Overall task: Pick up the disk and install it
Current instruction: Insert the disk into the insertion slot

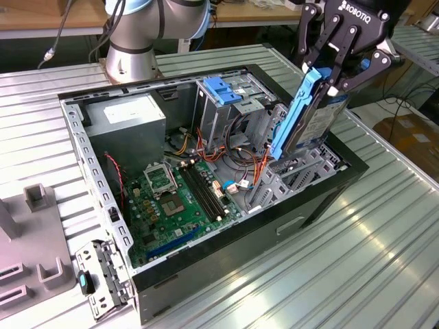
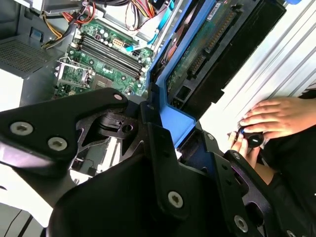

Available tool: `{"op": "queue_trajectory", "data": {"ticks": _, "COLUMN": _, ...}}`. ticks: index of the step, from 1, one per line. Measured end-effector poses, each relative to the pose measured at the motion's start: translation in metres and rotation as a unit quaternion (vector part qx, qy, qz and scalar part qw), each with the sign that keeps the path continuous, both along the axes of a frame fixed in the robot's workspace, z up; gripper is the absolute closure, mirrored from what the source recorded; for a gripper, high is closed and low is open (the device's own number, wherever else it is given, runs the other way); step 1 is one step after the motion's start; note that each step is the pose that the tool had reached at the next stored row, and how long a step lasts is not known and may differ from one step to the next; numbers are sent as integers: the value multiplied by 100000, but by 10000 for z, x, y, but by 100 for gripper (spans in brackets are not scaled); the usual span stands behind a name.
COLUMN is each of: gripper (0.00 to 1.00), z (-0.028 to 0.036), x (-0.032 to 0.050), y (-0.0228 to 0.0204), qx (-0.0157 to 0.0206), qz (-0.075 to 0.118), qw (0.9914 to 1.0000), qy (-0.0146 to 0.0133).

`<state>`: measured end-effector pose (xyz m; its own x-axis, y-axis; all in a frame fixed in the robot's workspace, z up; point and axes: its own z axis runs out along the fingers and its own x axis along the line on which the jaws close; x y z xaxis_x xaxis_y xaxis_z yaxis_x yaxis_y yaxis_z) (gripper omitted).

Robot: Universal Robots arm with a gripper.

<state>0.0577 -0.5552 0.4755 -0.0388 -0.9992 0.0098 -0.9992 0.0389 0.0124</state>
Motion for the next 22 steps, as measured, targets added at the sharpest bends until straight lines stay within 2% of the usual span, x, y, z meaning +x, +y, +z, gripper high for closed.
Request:
{"op": "queue_trajectory", "data": {"ticks": 4, "gripper": 63, "z": -34, "x": 13, "y": 0, "qx": -3, "qz": 877, "qw": 99996, "qy": -1}}
{"op": "queue_trajectory", "data": {"ticks": 7, "gripper": 63, "z": -67, "x": 61, "y": -1, "qx": -3, "qz": 809, "qw": 99997, "qy": -1}}
{"op": "queue_trajectory", "data": {"ticks": 13, "gripper": 63, "z": -142, "x": 76, "y": -9, "qx": -11, "qz": 559, "qw": 99998, "qy": -1}}
{"op": "queue_trajectory", "data": {"ticks": 18, "gripper": 63, "z": -221, "x": 80, "y": -47, "qx": -4, "qz": 557, "qw": 99998, "qy": -2}}
{"op": "queue_trajectory", "data": {"ticks": 22, "gripper": 63, "z": -267, "x": 81, "y": -48, "qx": -7, "qz": 556, "qw": 99998, "qy": -2}}
